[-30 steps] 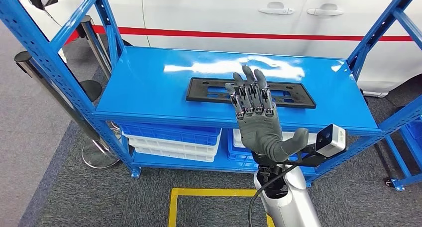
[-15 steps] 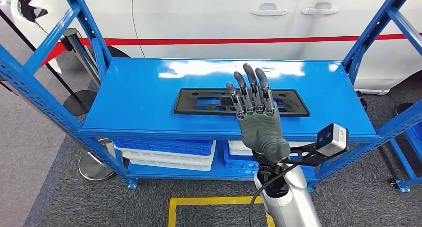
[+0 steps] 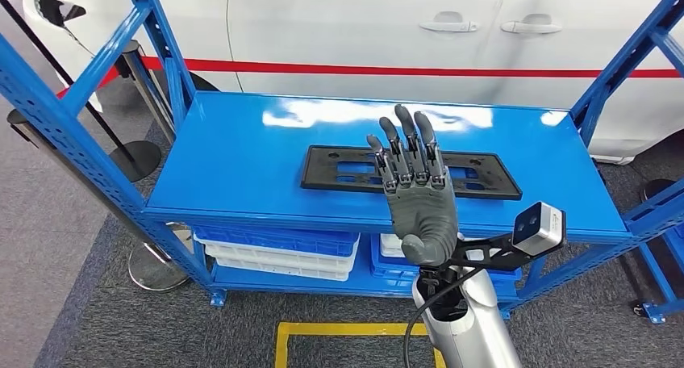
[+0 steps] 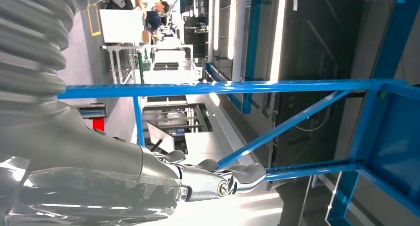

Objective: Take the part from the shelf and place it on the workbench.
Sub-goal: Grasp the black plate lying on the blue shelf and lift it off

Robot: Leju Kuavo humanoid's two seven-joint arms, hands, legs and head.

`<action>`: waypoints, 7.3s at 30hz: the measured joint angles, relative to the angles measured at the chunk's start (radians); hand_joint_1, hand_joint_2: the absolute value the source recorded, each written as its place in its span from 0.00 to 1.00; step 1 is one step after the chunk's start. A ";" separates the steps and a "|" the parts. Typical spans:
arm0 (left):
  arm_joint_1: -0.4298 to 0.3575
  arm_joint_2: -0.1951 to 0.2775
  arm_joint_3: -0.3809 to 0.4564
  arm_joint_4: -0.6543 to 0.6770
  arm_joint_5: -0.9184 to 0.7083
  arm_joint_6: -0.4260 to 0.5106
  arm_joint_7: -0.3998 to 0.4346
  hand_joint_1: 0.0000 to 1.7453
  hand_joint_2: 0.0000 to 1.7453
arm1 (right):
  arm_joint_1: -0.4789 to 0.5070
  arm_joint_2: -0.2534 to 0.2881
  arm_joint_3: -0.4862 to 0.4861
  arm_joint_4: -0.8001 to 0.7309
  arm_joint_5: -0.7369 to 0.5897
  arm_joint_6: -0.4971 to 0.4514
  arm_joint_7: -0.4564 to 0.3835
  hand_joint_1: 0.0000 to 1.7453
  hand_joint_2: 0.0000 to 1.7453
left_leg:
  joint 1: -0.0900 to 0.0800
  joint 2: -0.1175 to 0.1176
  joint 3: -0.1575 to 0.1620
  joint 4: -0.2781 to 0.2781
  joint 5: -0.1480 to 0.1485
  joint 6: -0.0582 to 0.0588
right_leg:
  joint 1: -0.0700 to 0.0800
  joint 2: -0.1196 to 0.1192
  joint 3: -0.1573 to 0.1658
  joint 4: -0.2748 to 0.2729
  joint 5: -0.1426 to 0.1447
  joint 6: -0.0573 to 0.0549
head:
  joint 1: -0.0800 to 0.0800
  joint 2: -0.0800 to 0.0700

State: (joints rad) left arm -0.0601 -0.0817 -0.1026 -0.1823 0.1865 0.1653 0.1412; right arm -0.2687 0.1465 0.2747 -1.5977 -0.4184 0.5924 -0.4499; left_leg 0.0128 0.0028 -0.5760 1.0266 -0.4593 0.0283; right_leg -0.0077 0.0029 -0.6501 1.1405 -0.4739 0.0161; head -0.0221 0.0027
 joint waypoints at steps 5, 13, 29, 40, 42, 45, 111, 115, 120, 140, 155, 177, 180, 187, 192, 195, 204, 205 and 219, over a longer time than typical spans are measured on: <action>-0.003 -0.002 0.000 0.000 0.000 0.000 -0.001 0.00 0.00 | -0.003 0.000 0.000 -0.001 0.000 0.000 -0.001 0.00 1.00 | -0.001 0.002 0.014 -0.009 -0.017 -0.028 | 0.012 -0.003 0.062 -0.129 0.020 -0.028 | 0.000 0.000; 0.005 -0.001 0.000 0.000 -0.001 0.001 0.001 0.00 0.00 | 0.002 0.002 0.000 0.003 0.000 0.008 -0.001 0.00 1.00 | -0.001 0.001 -0.161 0.258 -0.058 -0.042 | 0.011 0.001 0.158 -0.155 -0.034 -0.048 | -0.005 0.000; 0.005 -0.002 0.000 0.003 -0.001 0.007 0.013 0.00 0.00 | -0.012 0.004 0.001 0.003 0.002 0.010 0.005 0.00 1.00 | 0.001 -0.012 0.081 -0.032 -0.030 0.003 | -0.007 -0.001 -0.039 0.082 -0.132 0.024 | 0.005 0.000; 0.000 -0.003 0.000 0.003 -0.001 0.012 -0.003 0.00 0.00 | -0.026 0.001 0.017 0.026 0.054 -0.053 0.030 0.00 1.00 | 0.001 -0.008 0.049 0.153 -0.156 -0.045 | 0.002 0.000 0.013 -0.130 0.081 -0.046 | 0.008 0.000; 0.000 -0.003 0.000 0.003 -0.001 0.012 -0.003 0.00 0.00 | -0.026 0.000 0.020 0.033 0.058 -0.058 0.030 0.00 1.00 | 0.001 -0.008 -0.024 0.251 -0.200 -0.045 | 0.007 0.001 0.016 -0.129 0.074 -0.052 | 0.008 0.000; 0.004 -0.003 0.001 0.003 0.008 0.005 -0.002 0.00 0.00 | -0.027 -0.001 0.026 0.045 0.064 -0.059 0.030 0.00 1.00 | -0.001 -0.008 -0.024 0.160 -0.110 -0.035 | 0.015 0.006 0.030 -0.123 0.060 -0.053 | 0.008 0.000; 0.005 0.031 0.004 0.003 -0.039 0.001 -0.011 0.00 0.00 | -0.026 0.020 0.049 0.102 0.049 -0.036 0.009 0.00 1.00 | -0.005 -0.006 0.011 -0.002 0.003 -0.030 | 0.011 -0.005 0.106 -0.129 -0.010 -0.026 | 0.022 0.000; 0.002 0.041 0.002 0.003 -0.042 0.007 -0.033 0.00 0.00 | -0.006 0.019 0.038 0.066 0.030 -0.035 0.027 0.00 1.00 | 0.004 -0.002 0.012 -0.018 0.008 -0.008 | 0.008 -0.002 0.072 -0.056 -0.059 -0.007 | 0.023 0.000; 0.001 0.047 0.002 0.003 -0.022 0.004 -0.040 0.00 0.00 | 0.012 0.015 0.031 0.057 0.023 -0.025 0.040 0.00 0.00 | 0.004 0.000 0.006 -0.011 0.011 -0.002 | -0.005 -0.003 -0.030 0.141 -0.116 0.008 | 0.024 0.000; -0.005 0.029 0.003 0.003 -0.008 0.002 0.003 0.00 0.00 | -0.014 0.013 0.030 0.058 0.034 -0.019 0.052 0.00 0.00 | -0.004 -0.005 0.040 0.009 -0.040 -0.033 | 0.006 -0.006 0.021 -0.101 0.054 -0.024 | 0.020 0.000; -0.003 0.012 0.004 0.003 -0.011 0.018 0.001 0.00 0.00 | -0.018 0.012 0.030 0.058 0.033 -0.017 0.052 0.00 0.00 | -0.005 -0.001 -0.004 -0.008 0.015 -0.005 | 0.005 -0.004 0.098 -0.111 -0.003 -0.005 | 0.022 0.000; -0.002 0.008 0.004 0.003 -0.026 0.015 0.000 0.00 0.00 | -0.009 0.009 0.032 0.062 0.169 -0.090 0.047 0.00 1.00 | 0.003 -0.003 0.008 -0.015 0.007 -0.003 | 0.000 -0.002 0.017 0.006 -0.066 0.006 | 0.018 0.000; -0.002 0.008 0.004 0.004 -0.026 0.014 -0.001 0.00 0.00 | -0.022 0.006 0.047 0.094 0.262 -0.144 0.054 0.00 1.00 | 0.003 -0.003 0.002 -0.013 0.010 0.001 | -0.003 -0.002 -0.060 0.163 -0.116 0.012 | 0.018 0.000; -0.002 0.006 0.004 0.003 -0.028 0.005 -0.009 0.00 0.00 | -0.087 0.000 0.119 0.186 0.456 -0.298 0.049 0.00 1.00 | -0.002 -0.006 -0.006 -0.010 0.016 -0.020 | 0.007 -0.002 0.072 -0.123 0.016 -0.013 | 0.017 0.000; -0.001 0.007 0.004 0.003 -0.029 0.000 -0.010 0.00 0.00 | -0.132 -0.006 0.176 0.238 0.612 -0.396 0.065 0.00 1.00 | 0.000 -0.006 -0.054 0.094 -0.050 -0.044 | -0.003 -0.004 0.074 -0.140 0.030 -0.034 | 0.014 0.000; 0.001 0.008 0.004 0.003 -0.028 0.000 -0.013 0.00 0.00 | -0.165 -0.011 0.218 0.294 0.648 -0.417 0.070 0.00 1.00 | 0.001 -0.006 -0.135 0.269 -0.115 -0.051 | -0.001 -0.005 0.071 -0.137 0.031 -0.037 | 0.013 0.000; 0.003 0.010 0.004 0.003 -0.029 -0.004 -0.026 0.00 0.00 | -0.269 -0.044 0.312 0.427 0.670 -0.439 0.065 0.00 1.00 | -0.001 -0.009 -0.017 0.002 0.015 -0.022 | 0.005 -0.002 0.056 -0.112 0.022 -0.009 | 0.012 0.000; 0.003 0.010 0.004 0.003 -0.029 -0.004 -0.026 0.00 0.00 | -0.274 -0.046 0.315 0.433 0.670 -0.440 0.065 0.00 1.00 | 0.000 -0.009 -0.017 0.000 0.018 -0.016 | 0.003 -0.002 0.051 -0.102 0.013 -0.004 | 0.013 0.000; 0.004 0.010 0.010 0.003 -0.026 -0.014 -0.043 0.00 0.00 | -0.360 -0.096 0.402 0.508 0.810 -0.592 0.083 0.00 1.00 | -0.001 -0.009 -0.024 -0.005 0.024 -0.028 | 0.008 -0.001 0.056 -0.122 0.028 -0.017 | 0.014 0.000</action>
State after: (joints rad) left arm -0.0558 -0.0714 -0.0929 -0.1789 0.1605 0.1516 0.0981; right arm -0.6287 0.0505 0.6764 -1.0893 0.3915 0.0006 -0.3669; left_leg 0.0115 -0.0058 -0.5997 1.0211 -0.4350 0.0004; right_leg 0.0002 0.0014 -0.5944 1.0184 -0.4462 -0.0009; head -0.0083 0.0027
